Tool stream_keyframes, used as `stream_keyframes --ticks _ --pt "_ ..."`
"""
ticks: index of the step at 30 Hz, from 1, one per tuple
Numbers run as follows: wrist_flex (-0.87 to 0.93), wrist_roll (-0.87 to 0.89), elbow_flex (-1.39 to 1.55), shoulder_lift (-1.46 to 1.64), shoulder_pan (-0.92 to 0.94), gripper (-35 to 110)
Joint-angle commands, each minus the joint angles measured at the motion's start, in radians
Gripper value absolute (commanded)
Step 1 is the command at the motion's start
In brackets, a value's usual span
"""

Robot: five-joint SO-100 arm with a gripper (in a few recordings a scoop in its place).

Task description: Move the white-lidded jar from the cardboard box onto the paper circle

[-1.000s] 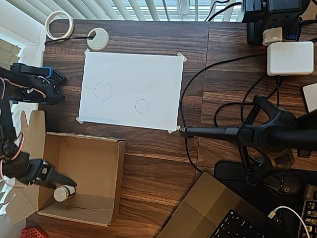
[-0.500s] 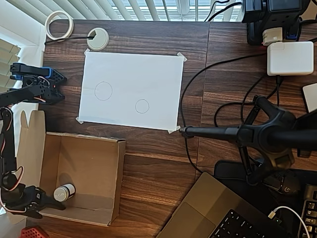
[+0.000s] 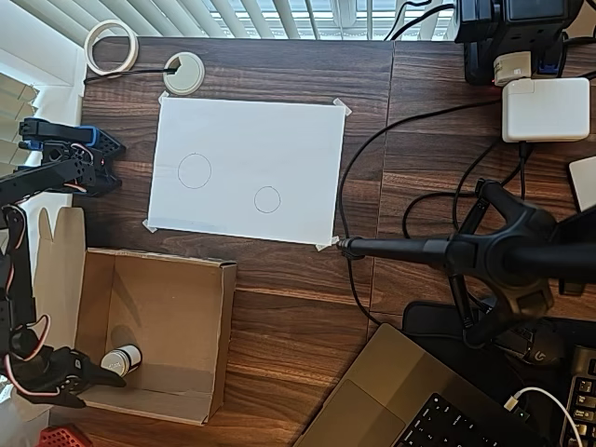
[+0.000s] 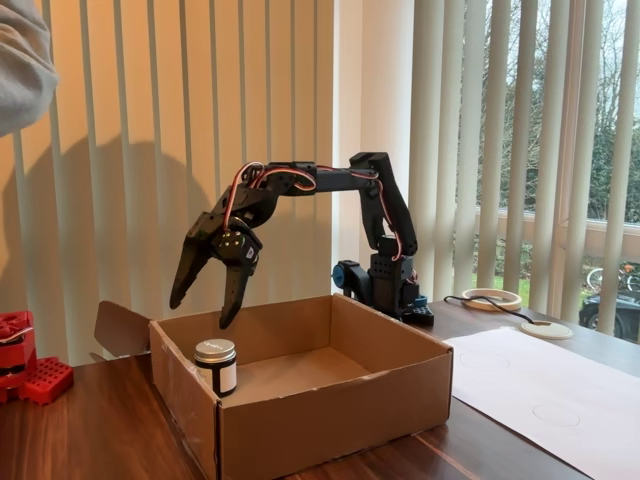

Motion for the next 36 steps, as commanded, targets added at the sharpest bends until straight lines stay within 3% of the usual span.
stream_keyframes --ticks 1,36 --pt "0.008 -0.020 0.011 0.032 0.003 38" --pt "-0.009 -0.054 -0.066 -0.146 0.057 38"
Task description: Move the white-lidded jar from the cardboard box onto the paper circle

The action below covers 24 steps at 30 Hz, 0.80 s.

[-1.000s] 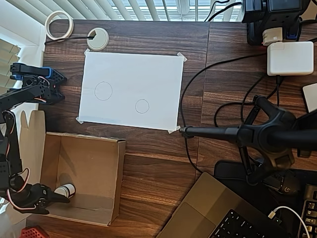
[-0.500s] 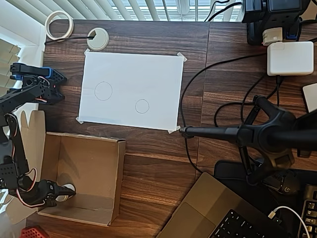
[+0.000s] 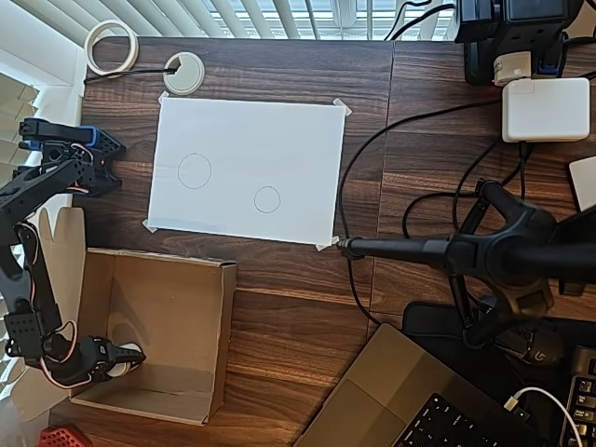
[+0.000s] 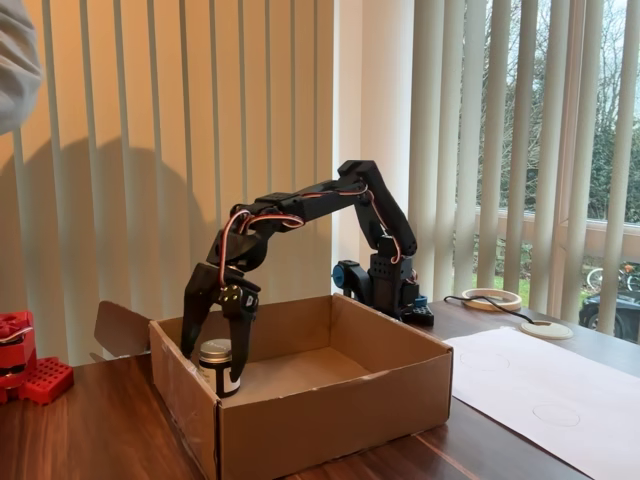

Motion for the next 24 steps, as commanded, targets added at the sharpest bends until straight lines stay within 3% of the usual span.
stream_keyframes --ticks 1,24 --pt "-0.006 -0.012 -0.075 0.034 0.029 38" --pt "-0.006 -0.011 -0.046 0.023 0.025 37"
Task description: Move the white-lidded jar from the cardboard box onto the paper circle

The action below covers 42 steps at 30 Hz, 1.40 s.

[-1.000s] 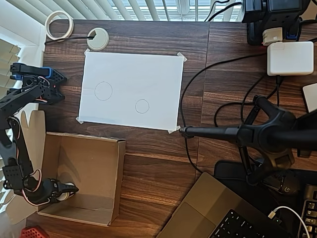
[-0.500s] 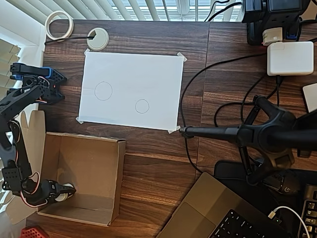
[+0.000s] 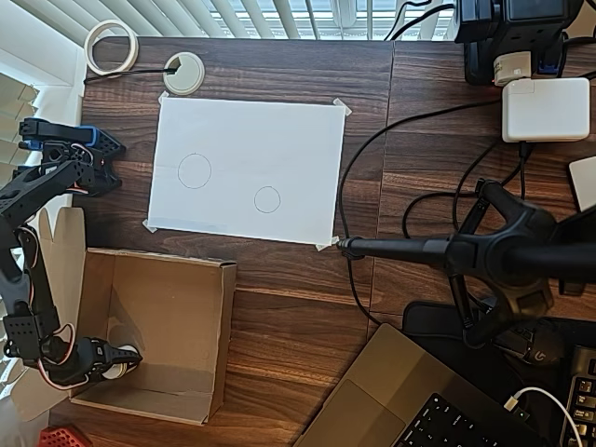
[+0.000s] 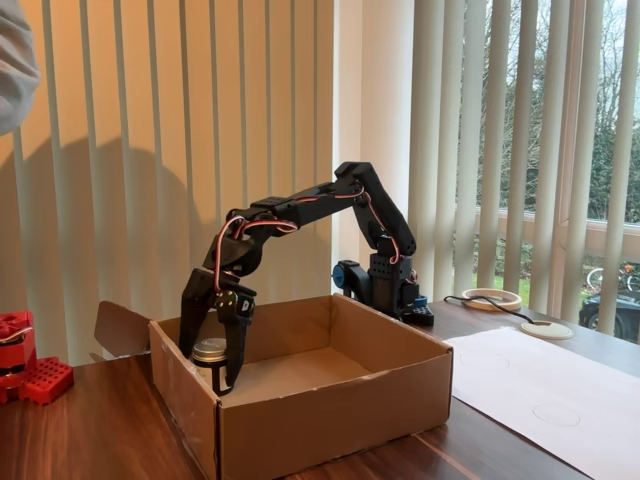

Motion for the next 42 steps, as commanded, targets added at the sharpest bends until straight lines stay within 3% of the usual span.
stream_keyframes --ticks 1,18,34,42 --pt "-0.006 -0.012 -0.043 0.046 0.012 37" --pt "-0.006 -0.038 0.014 0.046 -0.003 33" --pt "-0.006 -0.052 0.035 0.110 -0.034 10" --pt "0.005 -0.009 0.048 0.250 -0.075 11"
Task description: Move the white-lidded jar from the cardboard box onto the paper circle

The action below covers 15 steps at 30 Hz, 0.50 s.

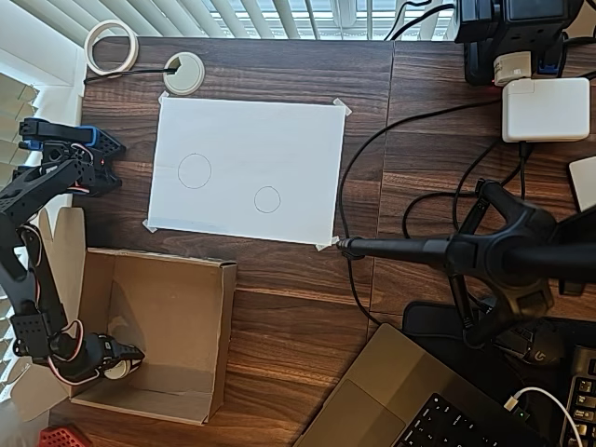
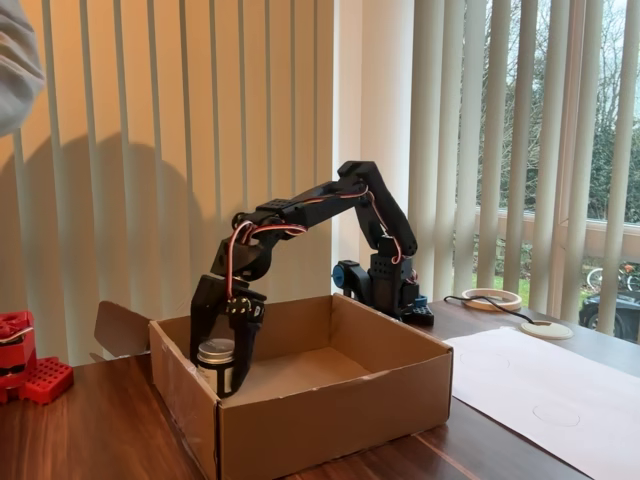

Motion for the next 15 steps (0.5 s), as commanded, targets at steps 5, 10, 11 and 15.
stream_keyframes --ticks 5,10,11,15 --pt "0.008 0.044 -0.017 0.324 -0.052 10" --pt "0.012 0.051 -0.012 0.426 -0.089 8" --pt "0.018 0.051 -0.005 0.451 -0.101 8" --pt "0.023 0.066 0.031 0.541 -0.186 9"
